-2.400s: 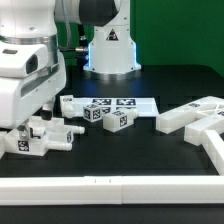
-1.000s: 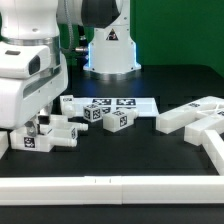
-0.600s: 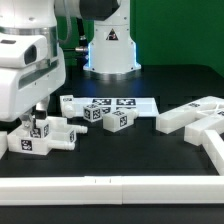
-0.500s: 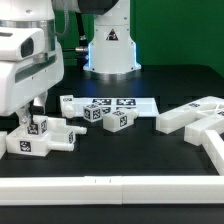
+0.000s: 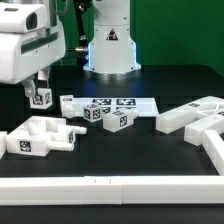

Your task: Assemble chair

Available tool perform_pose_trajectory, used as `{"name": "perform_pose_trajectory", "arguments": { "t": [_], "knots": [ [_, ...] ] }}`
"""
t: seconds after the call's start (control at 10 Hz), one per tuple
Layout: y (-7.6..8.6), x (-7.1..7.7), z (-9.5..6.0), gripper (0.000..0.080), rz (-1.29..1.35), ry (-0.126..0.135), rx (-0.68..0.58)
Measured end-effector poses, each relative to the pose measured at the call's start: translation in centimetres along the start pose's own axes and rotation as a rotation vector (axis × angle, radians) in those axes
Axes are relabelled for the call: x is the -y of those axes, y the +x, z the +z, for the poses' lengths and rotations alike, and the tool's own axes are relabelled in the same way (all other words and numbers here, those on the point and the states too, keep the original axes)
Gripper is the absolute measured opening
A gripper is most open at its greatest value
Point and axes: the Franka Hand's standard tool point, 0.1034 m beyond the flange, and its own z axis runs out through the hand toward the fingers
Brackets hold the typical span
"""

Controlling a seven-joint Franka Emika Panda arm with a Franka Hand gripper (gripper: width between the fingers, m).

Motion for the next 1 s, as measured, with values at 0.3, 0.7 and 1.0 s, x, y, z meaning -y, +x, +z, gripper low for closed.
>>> {"name": "perform_pose_trajectory", "arguments": {
  "t": [0.3, 0.7, 1.0],
  "knots": [
    [0.0, -0.4, 0.2, 0.0278, 0.011, 0.0, 0.001],
    [-2.3, 4.8, 3.2, 0.0278, 0.002, 0.088, 0.003],
    [-2.3, 5.6, 4.2, 0.0278, 0.007, 0.096, 0.004]
  ]
}}
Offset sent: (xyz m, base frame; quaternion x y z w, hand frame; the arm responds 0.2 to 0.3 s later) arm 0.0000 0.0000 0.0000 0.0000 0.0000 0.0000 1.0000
